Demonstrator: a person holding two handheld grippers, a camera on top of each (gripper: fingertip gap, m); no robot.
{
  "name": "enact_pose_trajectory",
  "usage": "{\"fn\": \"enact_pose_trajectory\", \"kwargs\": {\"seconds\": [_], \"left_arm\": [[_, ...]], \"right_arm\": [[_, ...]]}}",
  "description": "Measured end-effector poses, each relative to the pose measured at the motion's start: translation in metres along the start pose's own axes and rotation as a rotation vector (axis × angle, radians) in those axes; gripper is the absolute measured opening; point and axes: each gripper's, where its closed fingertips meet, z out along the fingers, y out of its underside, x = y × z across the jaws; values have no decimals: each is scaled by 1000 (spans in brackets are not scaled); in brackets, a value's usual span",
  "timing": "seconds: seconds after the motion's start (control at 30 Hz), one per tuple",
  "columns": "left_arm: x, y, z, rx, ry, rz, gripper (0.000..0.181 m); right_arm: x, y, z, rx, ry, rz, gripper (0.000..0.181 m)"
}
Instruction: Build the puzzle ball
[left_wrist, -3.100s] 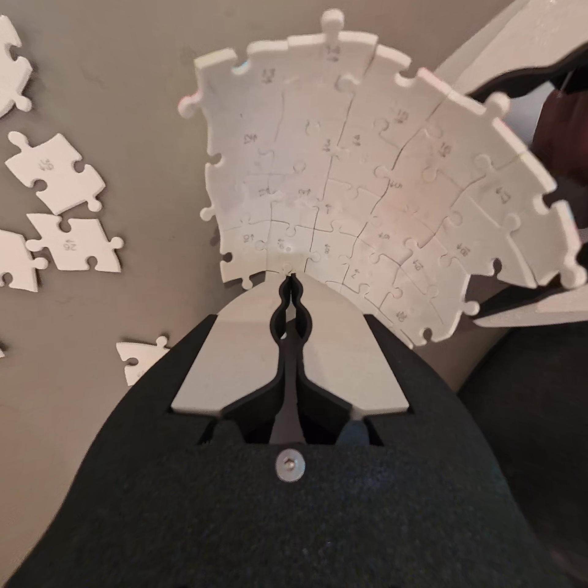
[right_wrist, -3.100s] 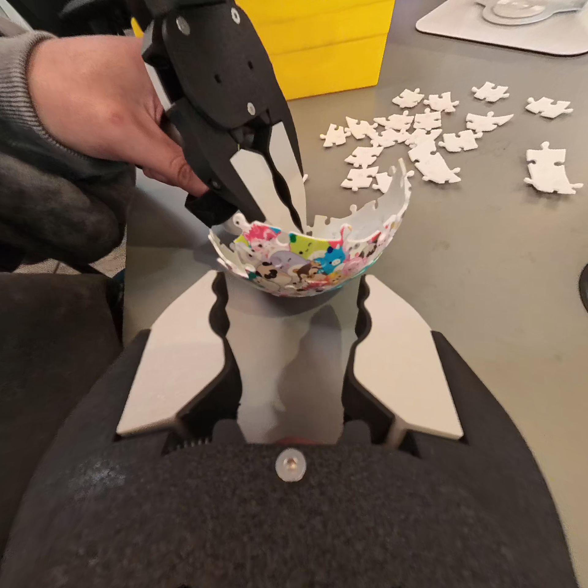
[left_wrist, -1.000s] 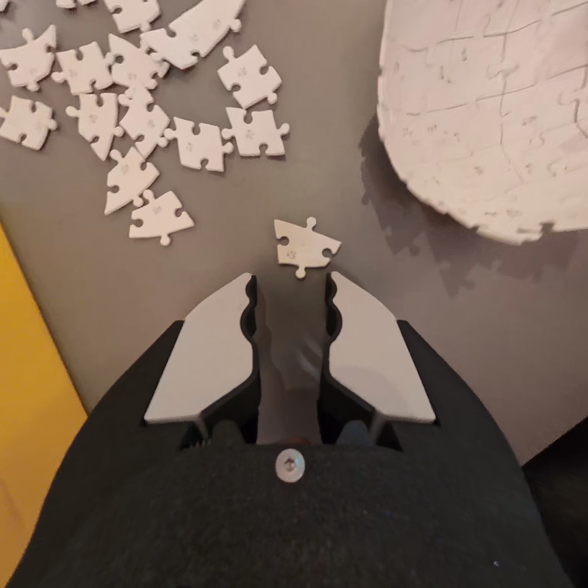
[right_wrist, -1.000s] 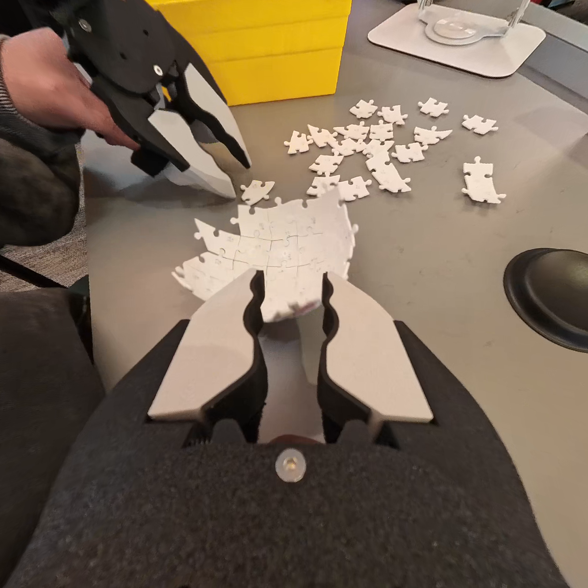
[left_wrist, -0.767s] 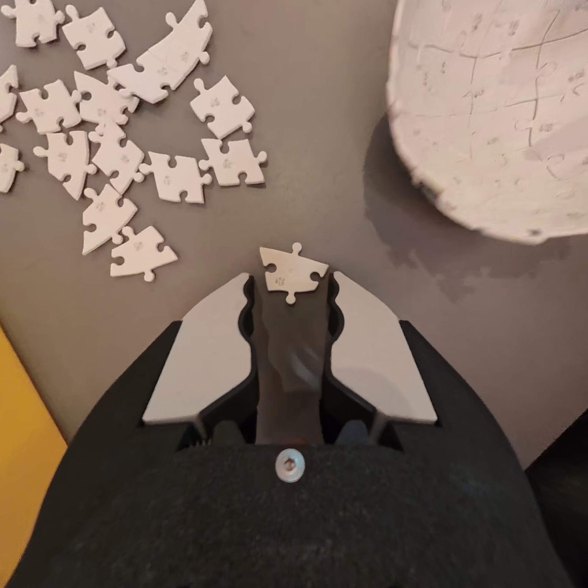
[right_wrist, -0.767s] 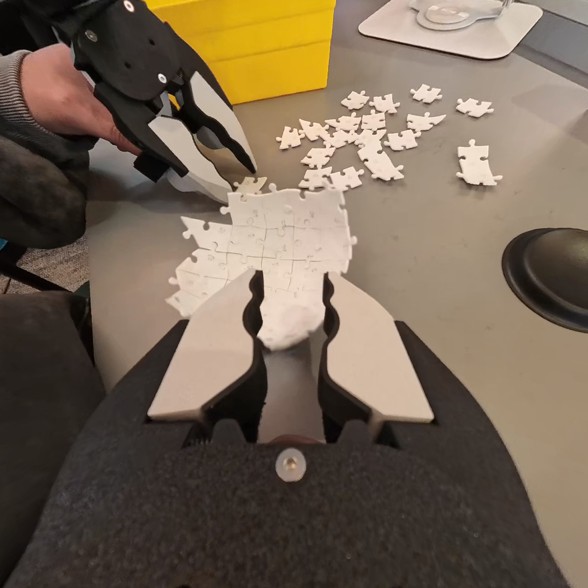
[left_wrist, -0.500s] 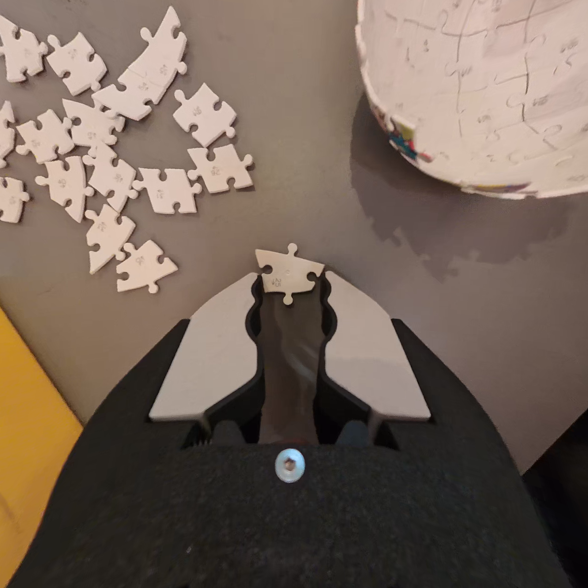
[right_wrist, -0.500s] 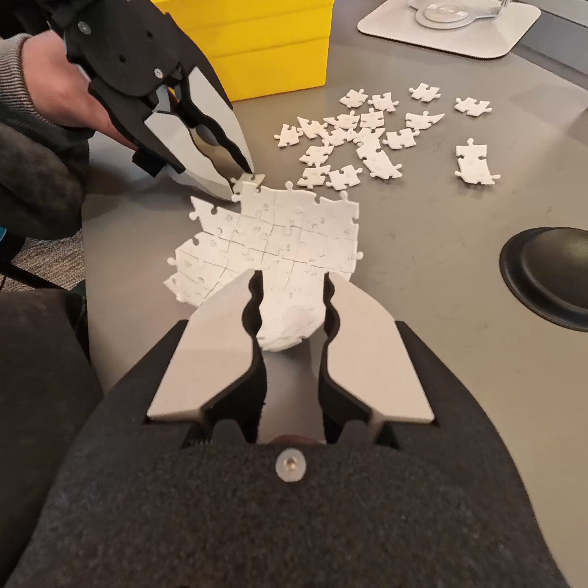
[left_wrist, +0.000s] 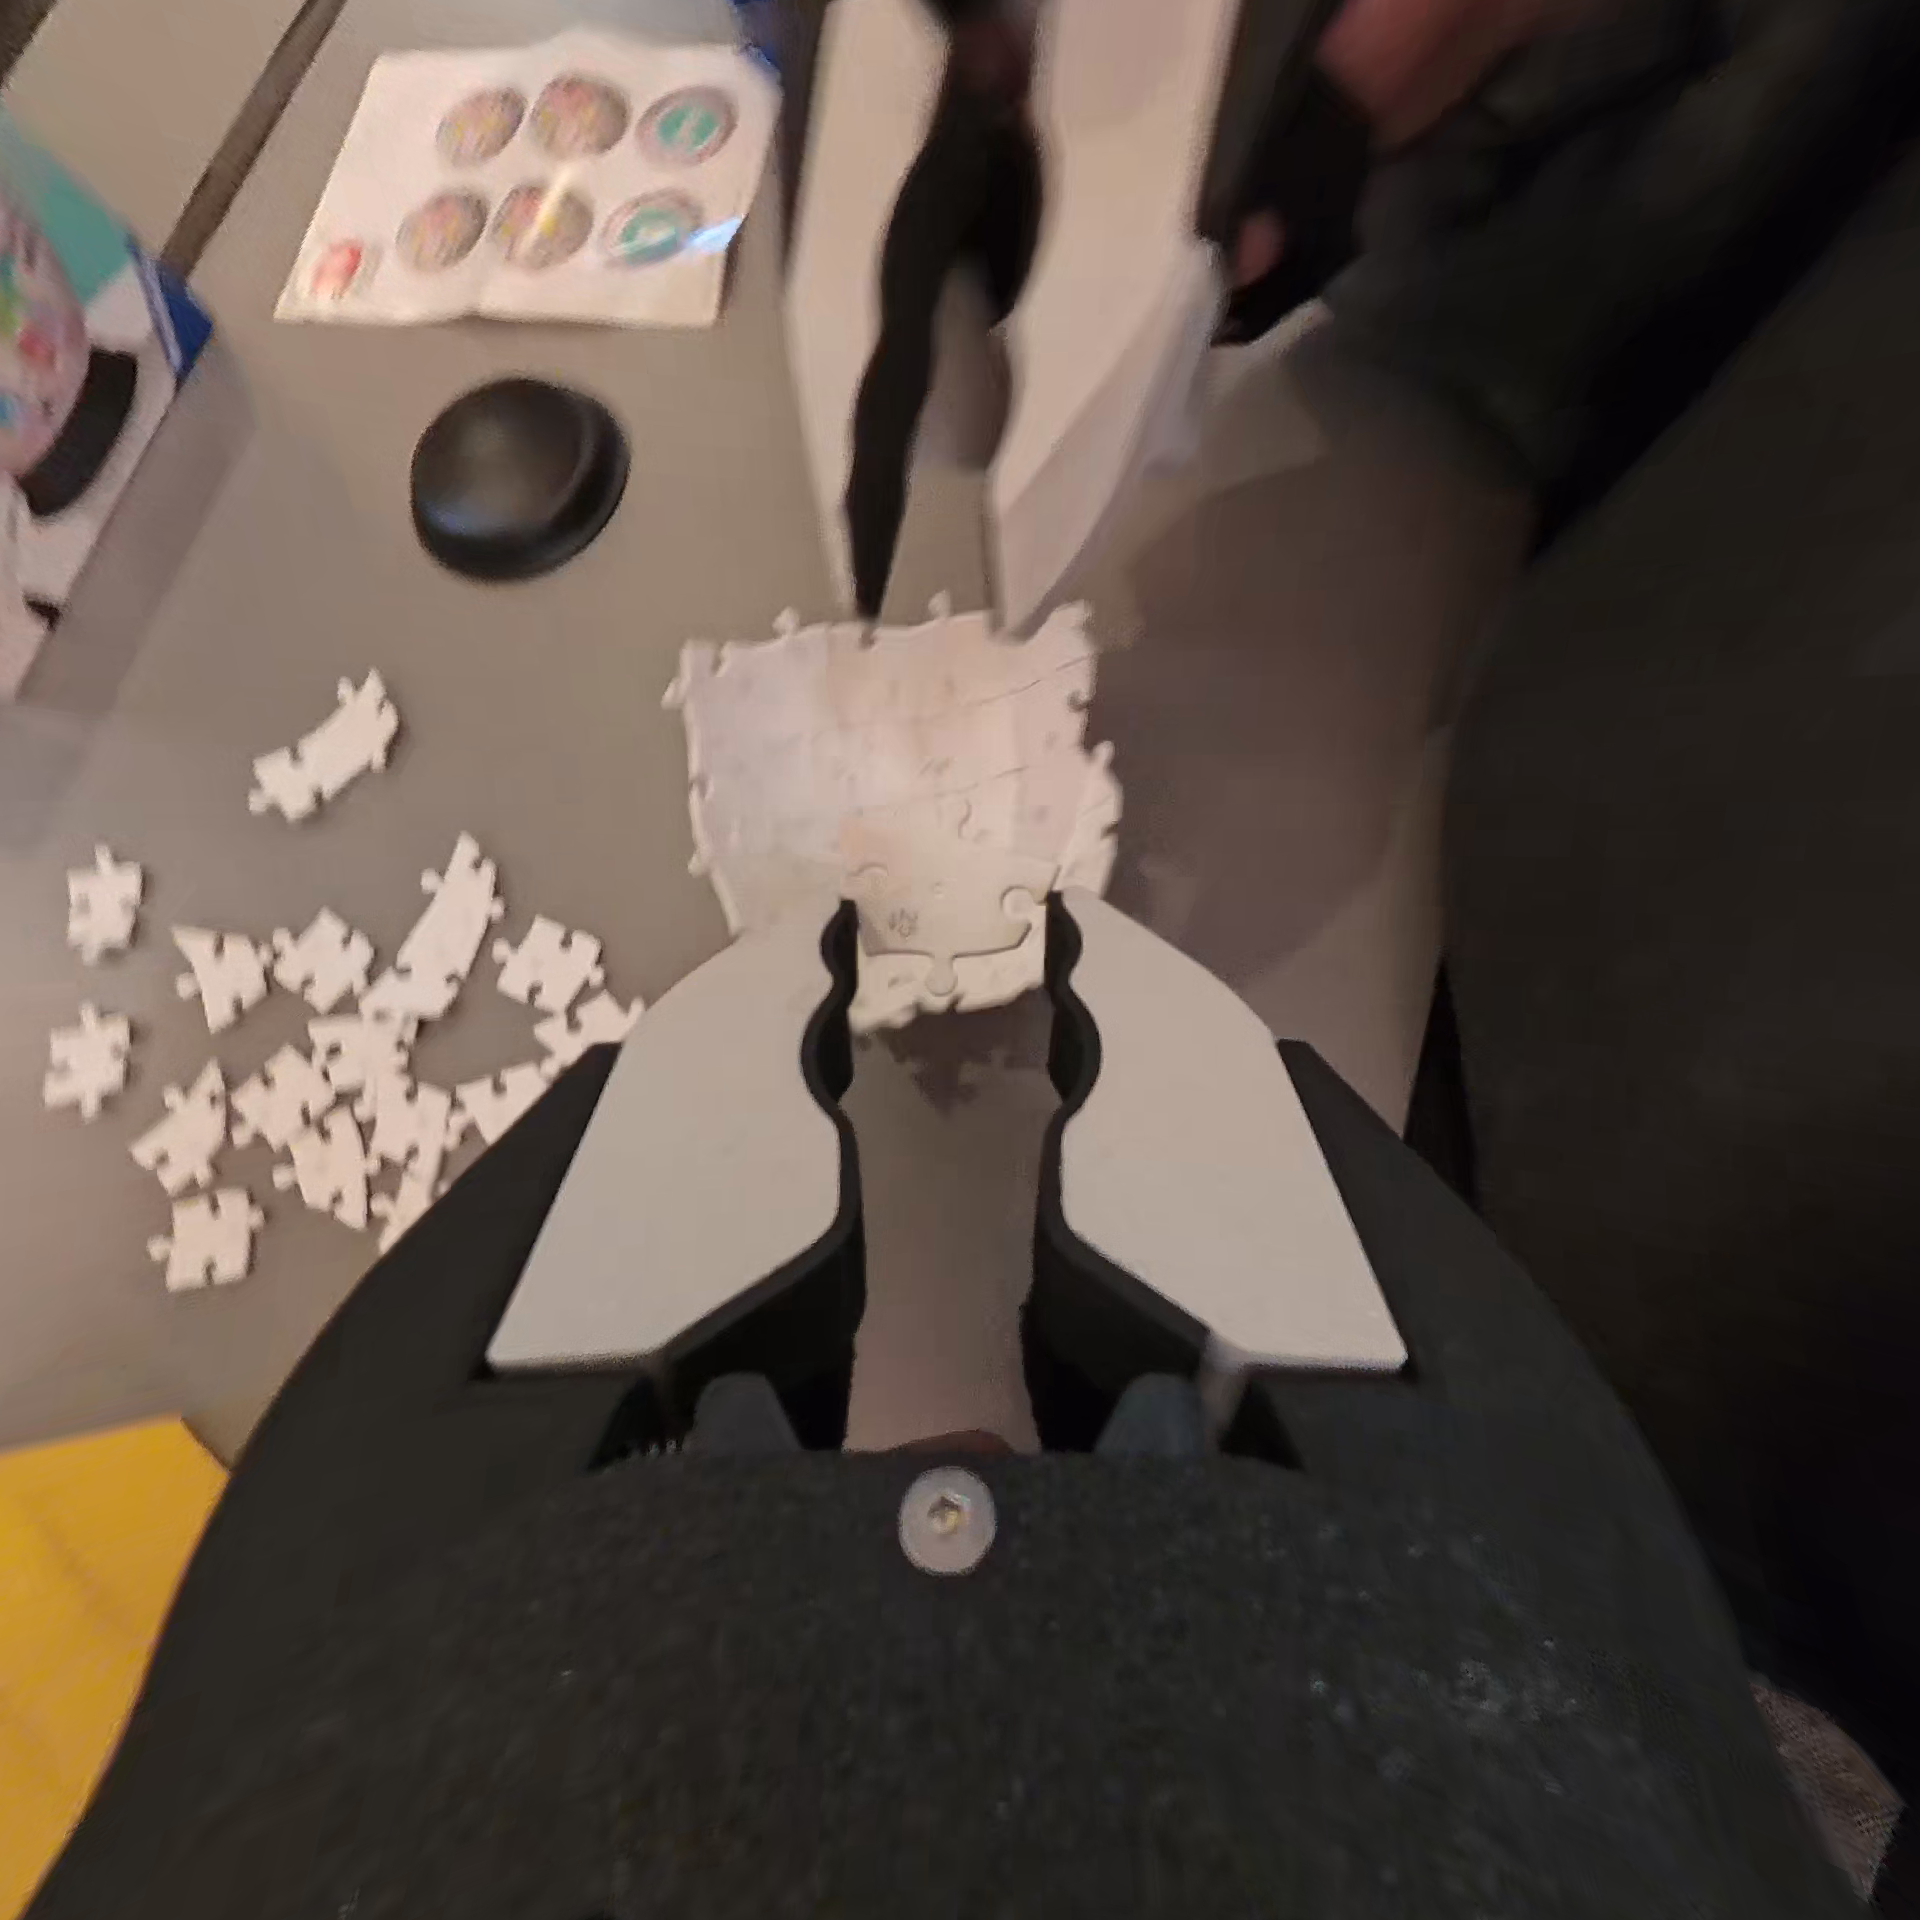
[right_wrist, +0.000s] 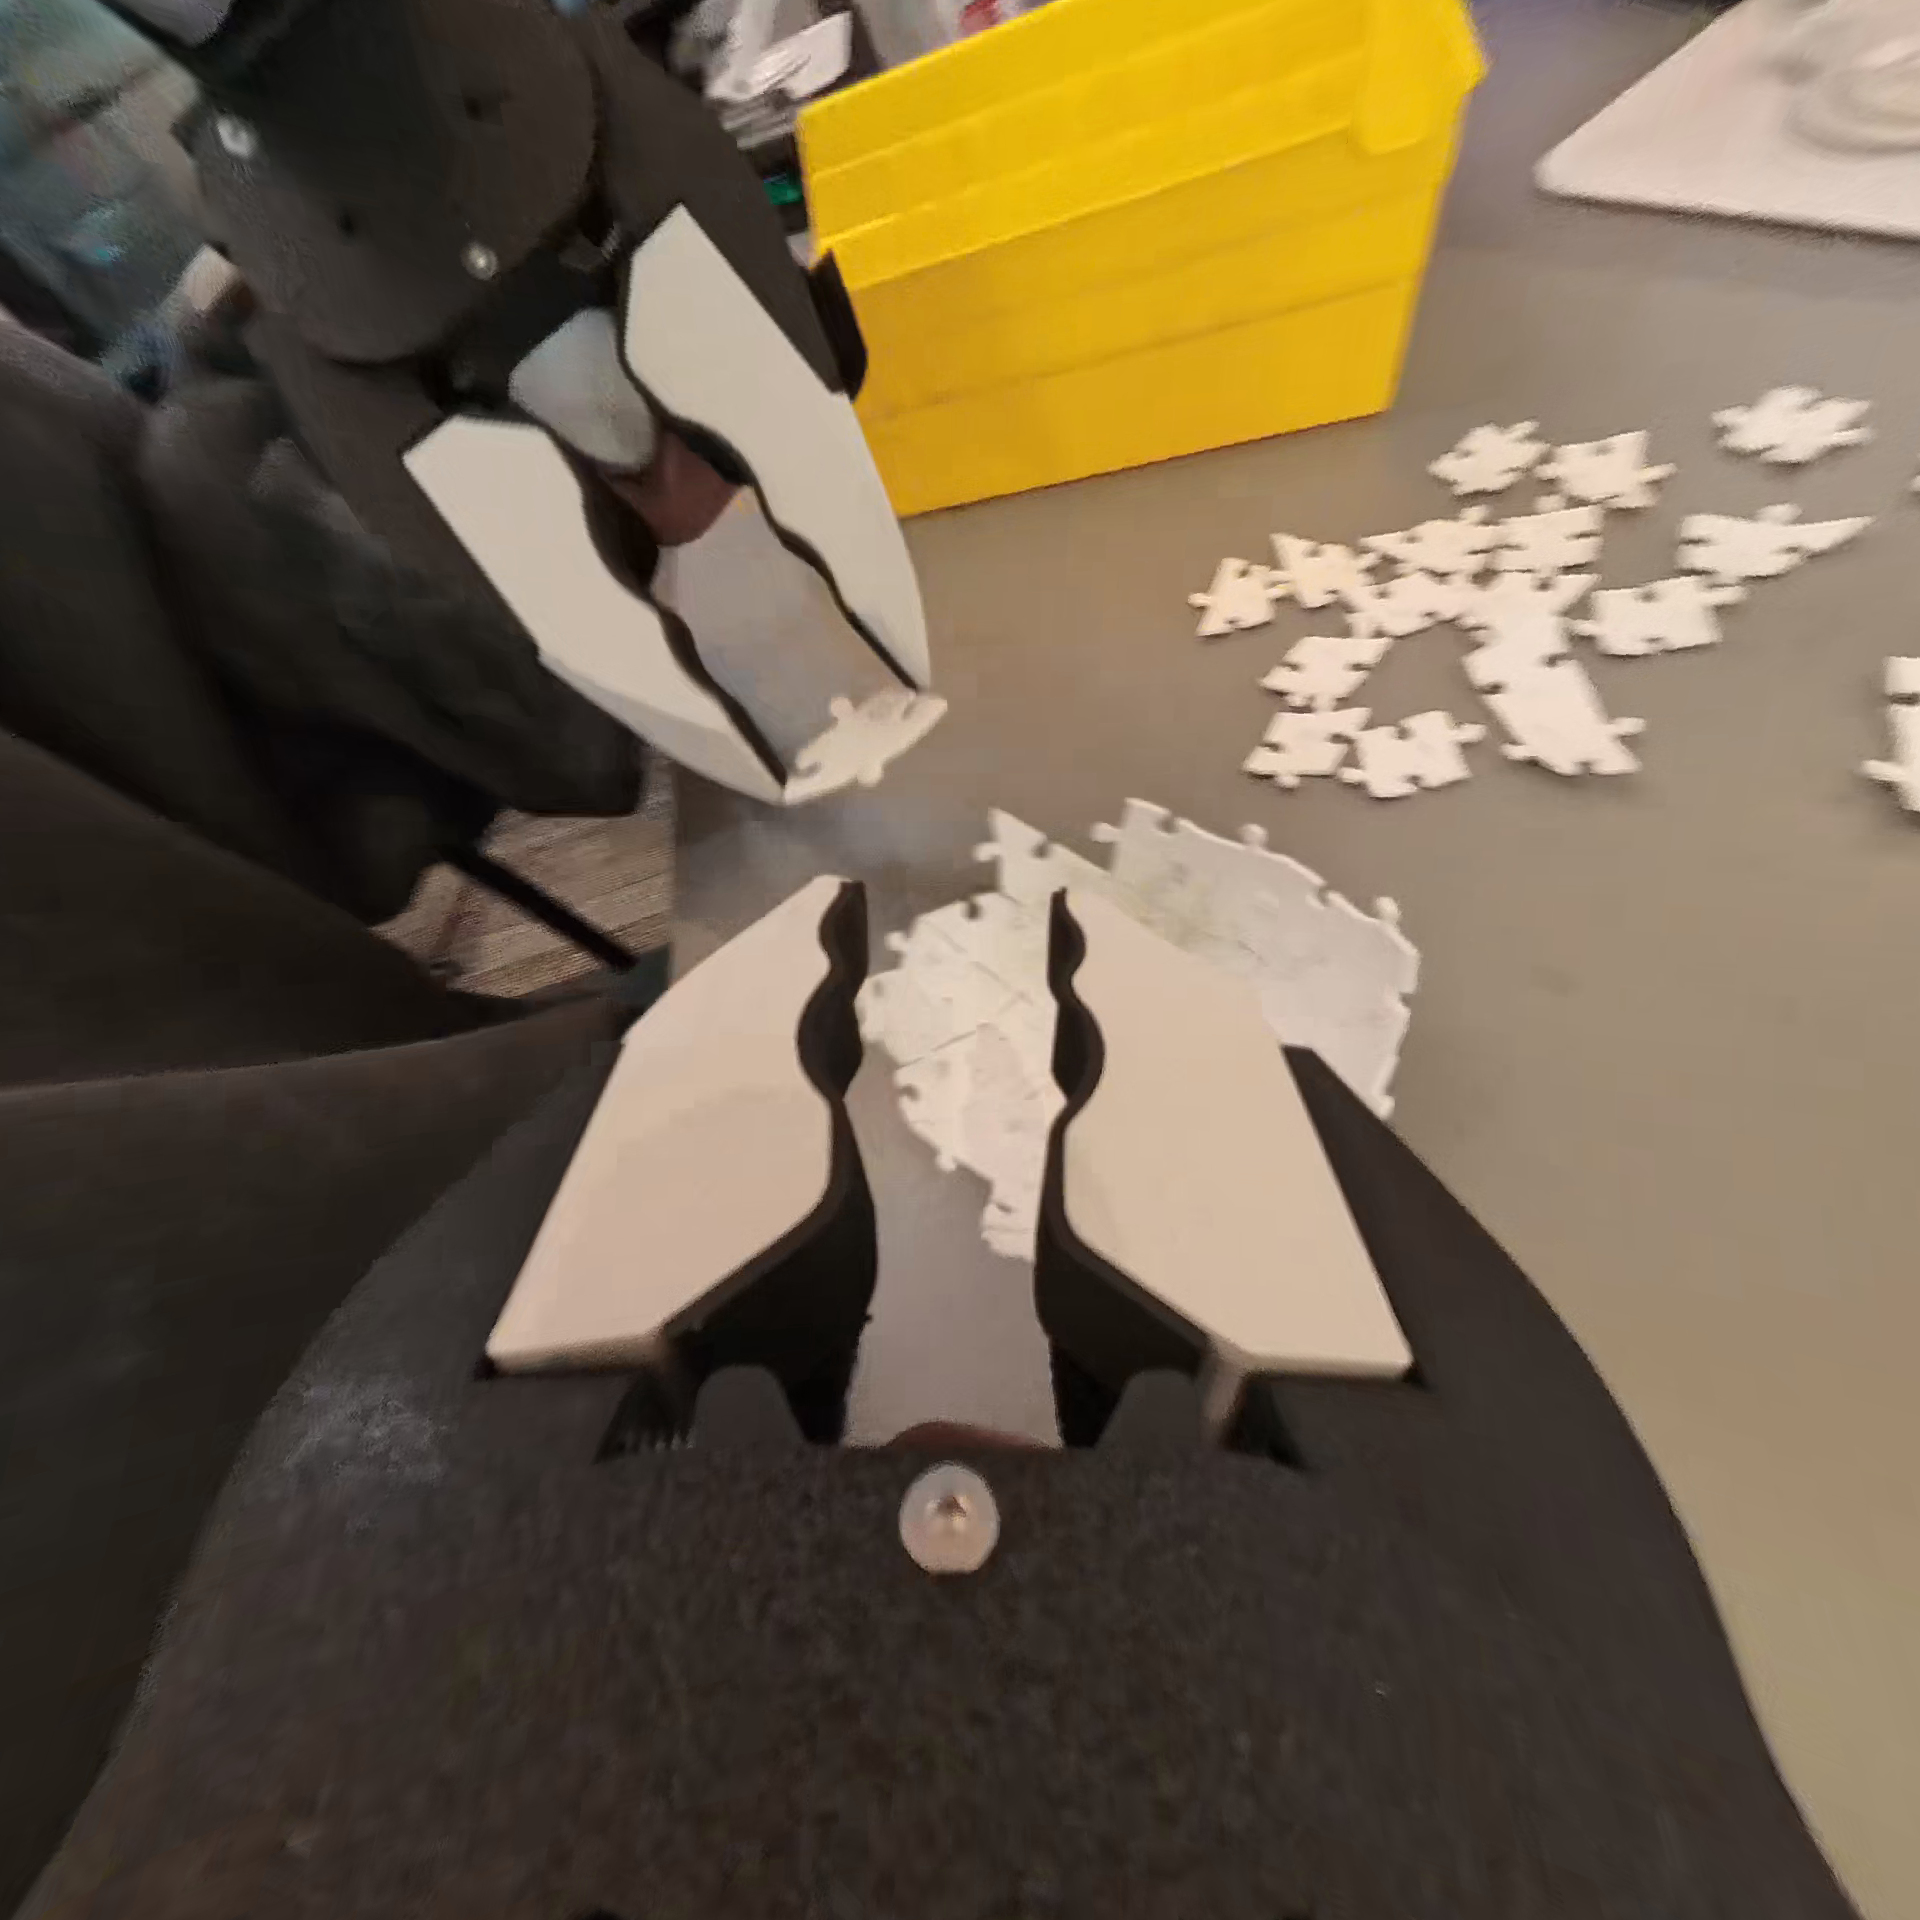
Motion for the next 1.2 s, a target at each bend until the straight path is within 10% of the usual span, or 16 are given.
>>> {"fn": "enact_pose_trajectory", "kwargs": {"seconds": [0.03, 0.4, 0.73, 1.2], "left_arm": [[6, -7, 0, 4, 13, 40, 34], [27, -23, 13, -31, 36, 215, 34], [4, -29, 9, 314, 206, -552, 25], [1, -34, 13, 413, 188, -607, 2]], "right_arm": [[-4, -3, 1, -15, -52, 22, 30], [-29, 4, 7, -56, -332, 259, 5], [-9, -21, -9, 232, -209, 246, 2], [-11, -13, 2, 207, -226, 277, 3]]}}
